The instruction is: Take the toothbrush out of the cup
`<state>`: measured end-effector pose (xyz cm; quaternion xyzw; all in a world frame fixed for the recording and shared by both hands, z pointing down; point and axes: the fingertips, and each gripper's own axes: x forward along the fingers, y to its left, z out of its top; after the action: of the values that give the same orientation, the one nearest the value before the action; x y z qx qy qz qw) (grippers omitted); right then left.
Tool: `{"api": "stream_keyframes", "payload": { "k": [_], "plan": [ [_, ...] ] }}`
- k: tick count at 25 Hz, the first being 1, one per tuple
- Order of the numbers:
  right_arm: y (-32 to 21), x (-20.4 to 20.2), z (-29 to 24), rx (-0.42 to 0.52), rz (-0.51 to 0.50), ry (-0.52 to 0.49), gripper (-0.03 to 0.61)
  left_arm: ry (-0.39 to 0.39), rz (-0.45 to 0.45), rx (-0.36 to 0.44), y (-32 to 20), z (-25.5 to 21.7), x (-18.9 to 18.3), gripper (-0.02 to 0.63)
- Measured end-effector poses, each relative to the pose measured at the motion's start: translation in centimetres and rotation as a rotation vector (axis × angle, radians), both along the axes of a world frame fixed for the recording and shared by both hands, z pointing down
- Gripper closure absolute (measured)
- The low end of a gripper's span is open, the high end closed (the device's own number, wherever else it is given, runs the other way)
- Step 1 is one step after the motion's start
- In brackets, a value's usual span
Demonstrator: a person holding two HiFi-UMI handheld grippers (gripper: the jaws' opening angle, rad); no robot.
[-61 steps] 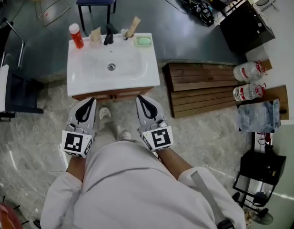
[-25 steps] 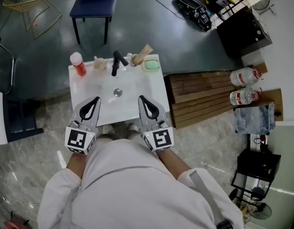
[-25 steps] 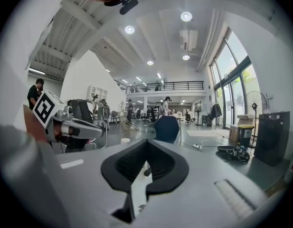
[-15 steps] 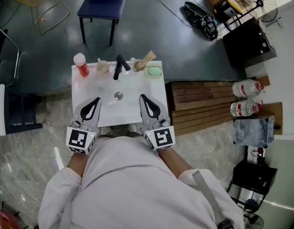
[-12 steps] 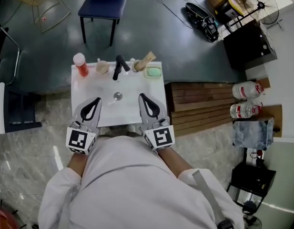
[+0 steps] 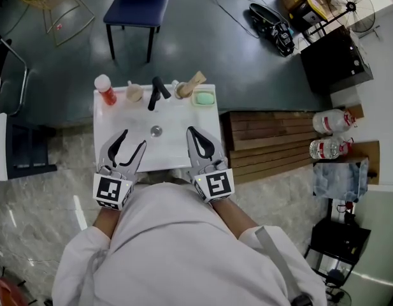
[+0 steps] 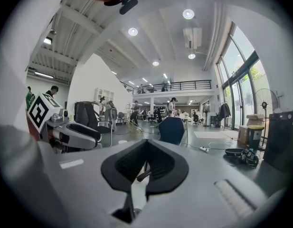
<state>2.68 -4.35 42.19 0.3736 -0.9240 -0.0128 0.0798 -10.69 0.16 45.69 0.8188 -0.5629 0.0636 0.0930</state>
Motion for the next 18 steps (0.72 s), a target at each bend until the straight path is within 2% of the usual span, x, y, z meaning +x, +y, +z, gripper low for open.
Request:
{"api": "stream_keyframes", "payload": {
  "k": [9, 18],
  "plan": [
    [-0.8, 2.3, 0.1, 0.001, 0.046, 0.017, 0.575, -0.025, -0.049, -0.031, -2.7, 2.0, -1.6, 0.382],
    [-1.4, 5.3, -0.2, 0.005, 0.118, 0.04, 0.575, -0.059, -0.074, -0.107, -6.3, 6.6, -3.6, 0.386]
  ]
}}
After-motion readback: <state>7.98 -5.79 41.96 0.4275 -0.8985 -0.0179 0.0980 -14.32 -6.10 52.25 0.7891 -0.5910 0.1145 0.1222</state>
